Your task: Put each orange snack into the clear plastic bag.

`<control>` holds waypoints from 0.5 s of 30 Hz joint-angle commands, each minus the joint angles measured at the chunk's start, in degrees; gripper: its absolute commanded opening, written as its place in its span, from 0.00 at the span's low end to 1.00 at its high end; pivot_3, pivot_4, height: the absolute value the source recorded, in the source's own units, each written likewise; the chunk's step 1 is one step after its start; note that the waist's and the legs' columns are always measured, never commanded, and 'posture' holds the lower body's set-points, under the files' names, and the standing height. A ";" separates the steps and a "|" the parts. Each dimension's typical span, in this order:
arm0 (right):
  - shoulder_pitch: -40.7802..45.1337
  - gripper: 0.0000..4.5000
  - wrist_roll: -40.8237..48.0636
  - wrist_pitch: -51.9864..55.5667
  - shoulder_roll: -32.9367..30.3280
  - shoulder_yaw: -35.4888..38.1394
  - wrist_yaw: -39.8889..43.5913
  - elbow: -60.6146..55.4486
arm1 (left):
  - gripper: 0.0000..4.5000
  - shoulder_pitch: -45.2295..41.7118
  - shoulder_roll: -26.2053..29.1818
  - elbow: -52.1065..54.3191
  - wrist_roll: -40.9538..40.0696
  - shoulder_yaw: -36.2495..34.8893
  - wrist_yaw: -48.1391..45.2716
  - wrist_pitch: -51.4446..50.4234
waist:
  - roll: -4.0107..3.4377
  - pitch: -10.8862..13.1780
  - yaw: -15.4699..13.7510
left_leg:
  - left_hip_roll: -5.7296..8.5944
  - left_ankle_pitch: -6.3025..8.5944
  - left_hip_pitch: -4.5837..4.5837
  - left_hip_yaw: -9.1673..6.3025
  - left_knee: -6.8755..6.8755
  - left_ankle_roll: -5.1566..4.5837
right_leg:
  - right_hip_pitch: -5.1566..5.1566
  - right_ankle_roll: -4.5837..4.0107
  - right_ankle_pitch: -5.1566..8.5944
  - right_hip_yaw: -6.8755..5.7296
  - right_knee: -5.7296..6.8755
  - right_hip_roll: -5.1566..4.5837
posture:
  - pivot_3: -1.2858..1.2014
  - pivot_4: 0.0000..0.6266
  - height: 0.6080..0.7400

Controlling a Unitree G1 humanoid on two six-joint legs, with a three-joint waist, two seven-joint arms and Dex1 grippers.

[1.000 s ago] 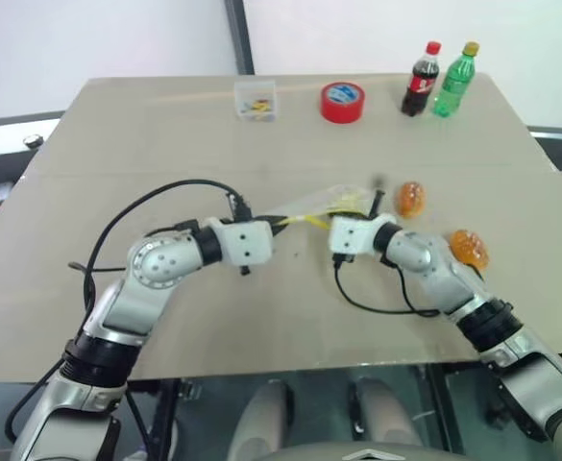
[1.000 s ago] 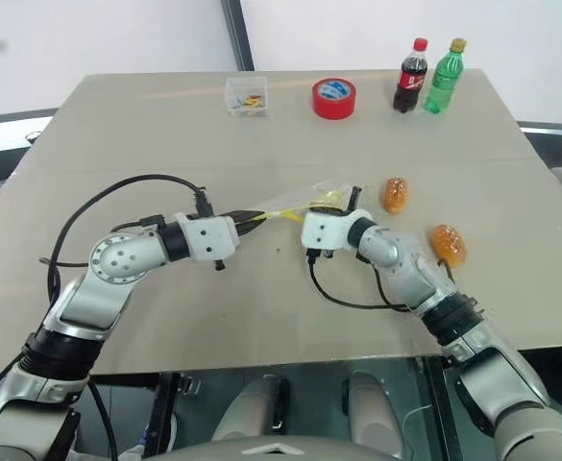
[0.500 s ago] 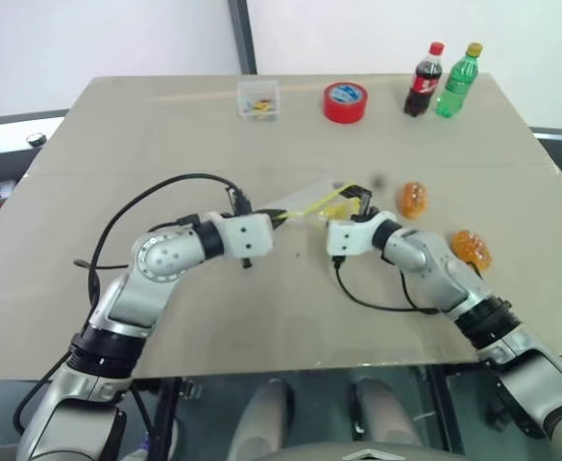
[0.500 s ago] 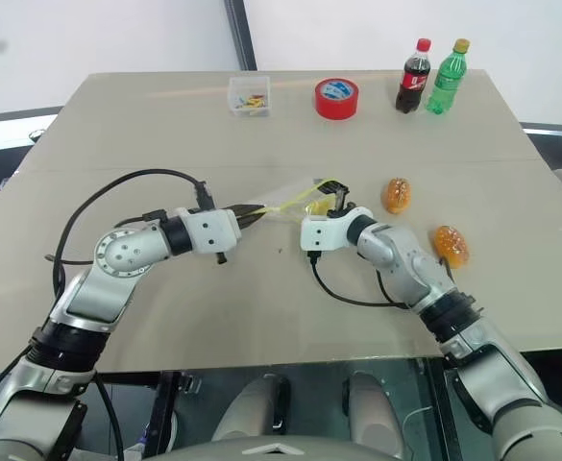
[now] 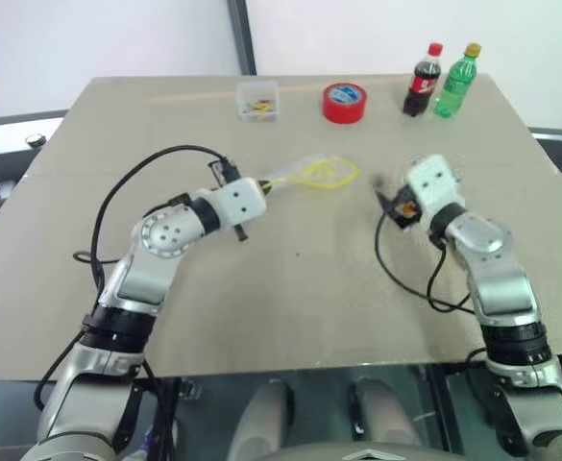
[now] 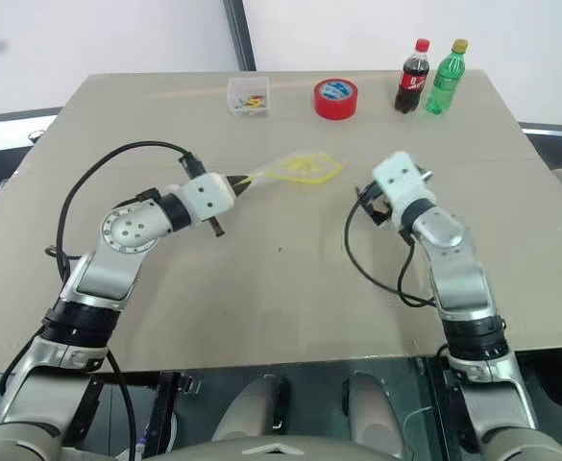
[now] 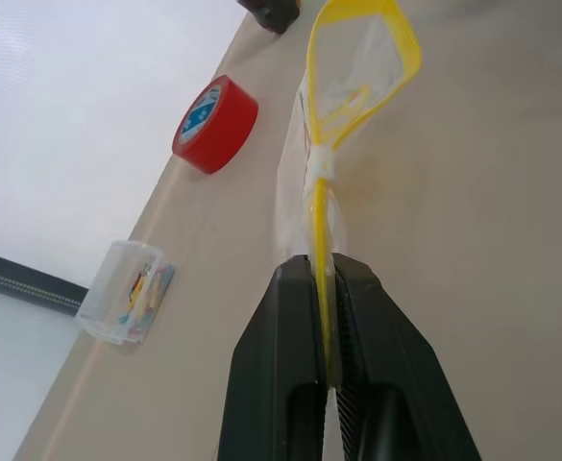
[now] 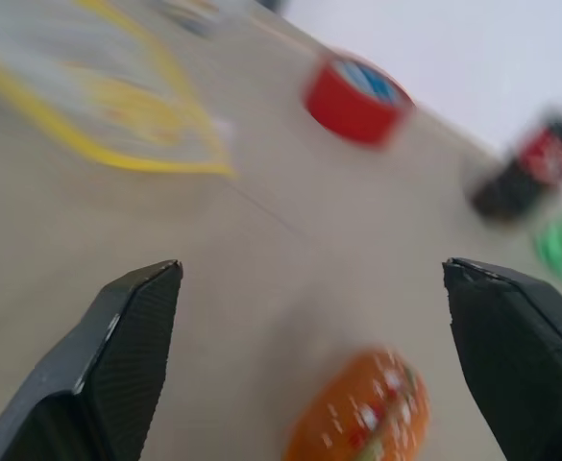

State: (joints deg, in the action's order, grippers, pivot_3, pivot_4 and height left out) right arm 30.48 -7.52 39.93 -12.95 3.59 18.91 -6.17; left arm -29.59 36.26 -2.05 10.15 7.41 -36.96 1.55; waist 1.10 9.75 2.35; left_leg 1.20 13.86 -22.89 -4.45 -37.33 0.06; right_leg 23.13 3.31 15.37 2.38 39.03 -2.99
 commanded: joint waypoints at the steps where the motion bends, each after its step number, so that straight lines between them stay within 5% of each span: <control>1: 4.69 0.99 2.91 5.83 4.43 6.37 -8.36 7.54 | 0.00 -1.35 -0.05 1.22 -0.23 -0.98 0.51 0.40 | -0.01 0.00 0.07 | 0.00 0.00 -0.01 0.00 0.01 0.00 | 0.01 0.00 0.00 0.01 0.00 0.00 | 0.52 0.24 1.00; 7: 7.61 0.99 5.32 0.90 4.95 8.73 -12.86 19.51 | 0.00 -0.94 0.02 2.36 -0.39 -1.12 0.09 -0.04 | -0.02 0.01 0.01 | 0.07 0.00 -0.07 0.04 0.05 0.00 | 0.05 0.00 0.00 0.04 -0.08 -0.07 | 0.52 0.24 1.00; 14: 3.53 0.32 6.02 -3.84 2.11 4.05 -9.00 12.61 | 0.00 0.19 0.13 3.77 -0.91 -1.68 0.05 -1.18 | -0.03 0.01 0.02 | 0.06 0.00 -0.06 0.05 0.05 -0.01 | 0.05 0.00 0.00 0.04 -0.06 -0.05 | 0.52 0.24 1.00; 15: 2.19 0.32 5.85 -5.36 1.41 2.67 -7.80 10.09 | 0.00 0.40 0.30 3.93 -0.50 -1.41 0.09 -0.56 | -0.03 0.01 0.06 | 0.06 0.01 -0.06 0.05 0.05 -0.01 | 0.05 0.00 0.00 0.04 -0.06 -0.05 | 0.52 0.24 1.00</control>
State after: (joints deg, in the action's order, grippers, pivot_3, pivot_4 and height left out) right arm 31.96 -1.83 36.54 -11.01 6.84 10.34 7.50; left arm -28.85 36.13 -0.81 9.89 7.22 -37.22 0.27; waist 1.08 9.76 2.41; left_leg 1.25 13.87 -22.98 -4.40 -37.28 0.05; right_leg 23.20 3.31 15.37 2.42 38.96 -3.03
